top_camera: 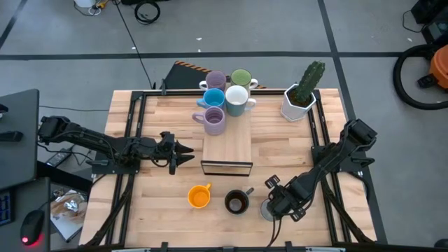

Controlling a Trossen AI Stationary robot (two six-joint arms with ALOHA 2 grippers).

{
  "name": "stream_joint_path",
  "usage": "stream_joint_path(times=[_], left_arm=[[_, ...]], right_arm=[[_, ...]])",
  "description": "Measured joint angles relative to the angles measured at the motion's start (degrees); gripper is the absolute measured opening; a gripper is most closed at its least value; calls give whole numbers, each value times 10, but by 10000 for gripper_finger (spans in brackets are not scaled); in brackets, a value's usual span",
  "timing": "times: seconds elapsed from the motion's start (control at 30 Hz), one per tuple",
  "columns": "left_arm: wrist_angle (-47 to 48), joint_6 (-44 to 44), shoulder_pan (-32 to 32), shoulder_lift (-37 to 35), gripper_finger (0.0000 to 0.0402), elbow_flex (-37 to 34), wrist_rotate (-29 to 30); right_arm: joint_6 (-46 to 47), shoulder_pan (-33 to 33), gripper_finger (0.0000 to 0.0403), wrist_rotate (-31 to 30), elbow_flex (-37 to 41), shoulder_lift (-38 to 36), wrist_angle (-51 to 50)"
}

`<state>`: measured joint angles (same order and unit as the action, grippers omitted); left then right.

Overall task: Place coffee mugs
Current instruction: Put the light blue mug on the shelf

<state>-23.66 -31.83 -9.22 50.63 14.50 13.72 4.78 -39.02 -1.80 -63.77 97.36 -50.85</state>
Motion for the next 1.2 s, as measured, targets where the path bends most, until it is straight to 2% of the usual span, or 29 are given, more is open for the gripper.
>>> stream_joint_path(times=[0.5,0.97,1.2], left_arm=[[0,-1,0,0,173,0,-16],[14,14,0,0,173,0,-15],[14,12,0,0,173,0,-9]], right_arm=[[-9,31,76,18,0,-13,2],[-29,66,75,25,0,-103,-7],[-24,70,73,18,0,-116,-18]])
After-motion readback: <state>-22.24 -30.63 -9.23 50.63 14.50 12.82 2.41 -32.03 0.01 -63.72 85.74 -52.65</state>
